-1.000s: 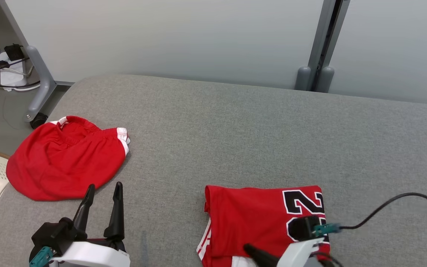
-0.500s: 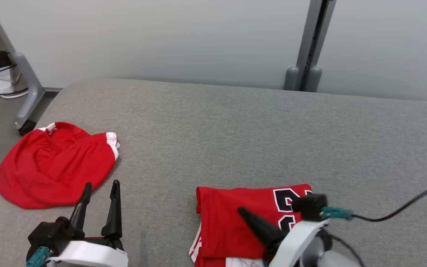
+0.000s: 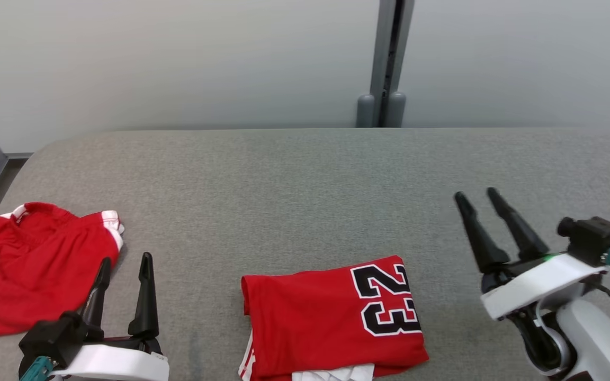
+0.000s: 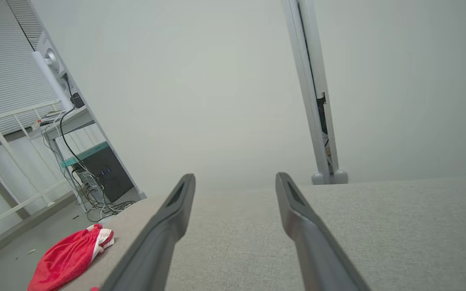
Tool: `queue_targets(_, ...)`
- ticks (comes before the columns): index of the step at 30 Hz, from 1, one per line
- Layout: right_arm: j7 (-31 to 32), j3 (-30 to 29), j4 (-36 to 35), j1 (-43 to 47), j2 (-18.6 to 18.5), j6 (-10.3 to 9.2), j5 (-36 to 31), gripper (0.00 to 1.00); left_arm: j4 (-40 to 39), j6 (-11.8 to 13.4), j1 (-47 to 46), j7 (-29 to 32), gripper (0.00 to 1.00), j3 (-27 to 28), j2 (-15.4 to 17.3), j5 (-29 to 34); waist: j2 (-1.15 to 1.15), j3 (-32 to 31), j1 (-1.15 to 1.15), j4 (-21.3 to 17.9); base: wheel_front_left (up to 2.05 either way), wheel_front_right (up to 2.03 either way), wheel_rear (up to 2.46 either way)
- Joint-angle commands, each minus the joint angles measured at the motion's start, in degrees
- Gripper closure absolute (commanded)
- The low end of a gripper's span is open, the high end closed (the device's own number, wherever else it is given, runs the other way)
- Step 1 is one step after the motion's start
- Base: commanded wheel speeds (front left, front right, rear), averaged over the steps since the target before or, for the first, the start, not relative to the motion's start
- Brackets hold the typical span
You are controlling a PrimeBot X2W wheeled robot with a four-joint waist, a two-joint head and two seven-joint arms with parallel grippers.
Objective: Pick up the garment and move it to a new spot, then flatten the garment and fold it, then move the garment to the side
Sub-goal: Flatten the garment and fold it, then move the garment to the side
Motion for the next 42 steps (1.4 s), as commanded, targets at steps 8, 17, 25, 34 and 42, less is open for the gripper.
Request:
queue_targets(8,-0.5,-12.9,-1.8,6.1,2.3,0.02,-12.3,0.0,-2.3,0.8,1.0,0.0,0.0,1.0,0.2,0.5,0.0,0.2,0.0,-2.7,0.0,0.0,0.0)
queue_targets(17,-0.5,-20.3,-4.3,11.7,5.0,0.02,-22.4,0.0,-2.9,1.7,1.2,0.0,0.0,1.4,0.2,0.5,0.0,0.6,0.0,-3.6,0.0,0.0,0.0)
queue_targets(25,-0.6,-20.9,-4.4,13.0,6.3,0.02,-25.5,0.0,-2.4,1.7,1.3,0.0,0.0,0.5,0.2,1.7,0.0,0.5,0.0,-3.6,0.0,0.0,0.0)
queue_targets(34,-0.6,-20.8,-3.9,12.7,6.4,0.02,-26.1,0.0,-2.1,1.9,1.4,0.0,0.0,-0.2,0.2,1.6,0.0,0.3,0.0,-3.3,0.0,0.0,0.0)
queue_targets(42,-0.6,-20.7,-3.3,12.6,6.4,0.02,-26.2,0.0,-2.0,2.1,1.5,0.0,0.0,-0.3,0.2,1.7,0.0,0.3,0.0,-3.0,0.0,0.0,0.0)
